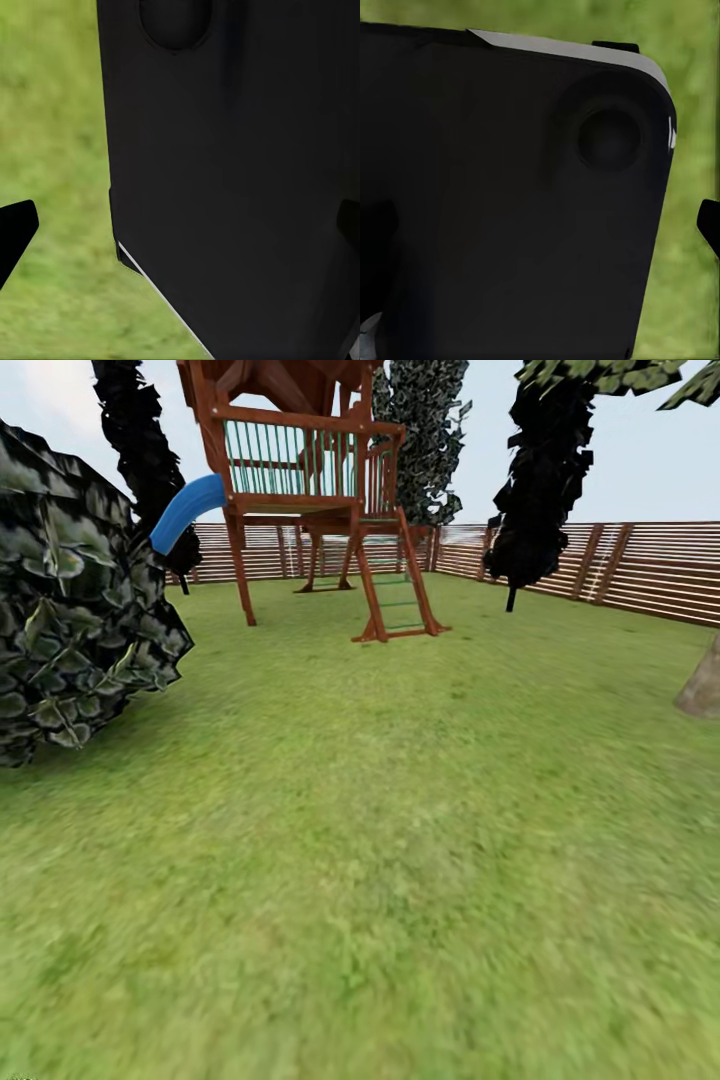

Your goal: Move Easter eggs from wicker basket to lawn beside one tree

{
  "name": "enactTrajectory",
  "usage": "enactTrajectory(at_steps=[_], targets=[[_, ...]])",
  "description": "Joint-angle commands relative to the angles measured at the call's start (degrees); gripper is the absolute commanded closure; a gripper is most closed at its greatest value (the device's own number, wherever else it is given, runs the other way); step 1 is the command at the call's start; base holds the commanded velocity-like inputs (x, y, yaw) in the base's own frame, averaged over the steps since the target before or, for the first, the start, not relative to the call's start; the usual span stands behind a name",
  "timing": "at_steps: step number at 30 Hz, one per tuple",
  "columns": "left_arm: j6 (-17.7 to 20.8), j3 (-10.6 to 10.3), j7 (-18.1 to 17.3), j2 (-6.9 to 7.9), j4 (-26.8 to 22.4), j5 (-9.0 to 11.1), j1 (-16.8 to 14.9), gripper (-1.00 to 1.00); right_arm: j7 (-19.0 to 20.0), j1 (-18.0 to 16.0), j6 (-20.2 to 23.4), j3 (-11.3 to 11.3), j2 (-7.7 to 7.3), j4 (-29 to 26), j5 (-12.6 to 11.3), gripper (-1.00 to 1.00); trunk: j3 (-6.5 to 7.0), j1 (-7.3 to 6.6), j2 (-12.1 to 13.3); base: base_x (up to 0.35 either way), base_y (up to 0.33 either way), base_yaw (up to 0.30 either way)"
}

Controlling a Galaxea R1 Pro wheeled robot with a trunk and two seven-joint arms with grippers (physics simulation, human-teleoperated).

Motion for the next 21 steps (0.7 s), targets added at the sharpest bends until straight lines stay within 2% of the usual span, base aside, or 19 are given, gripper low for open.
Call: enactTrajectory(at_steps=[1, 21], targets=[[-0.03, 0.03, 0.01, 0.0, -0.03, 0.08, -0.01, -1.0, 0.07, -0.02, -0.19, 0.05, -0.01, 0.03, 0.32, -1.0, -0.04, 0.03, -0.02, 0.32, 0.0, 0.287], [-0.03, 0.04, 0.01, 0.0, -0.03, 0.08, -0.01, -1.0, 0.07, -0.02, -0.19, 0.05, -0.05, 0.03, 0.32, -1.0, -0.04, 0.03, -0.02, 0.32, 0.0, 0.281]])
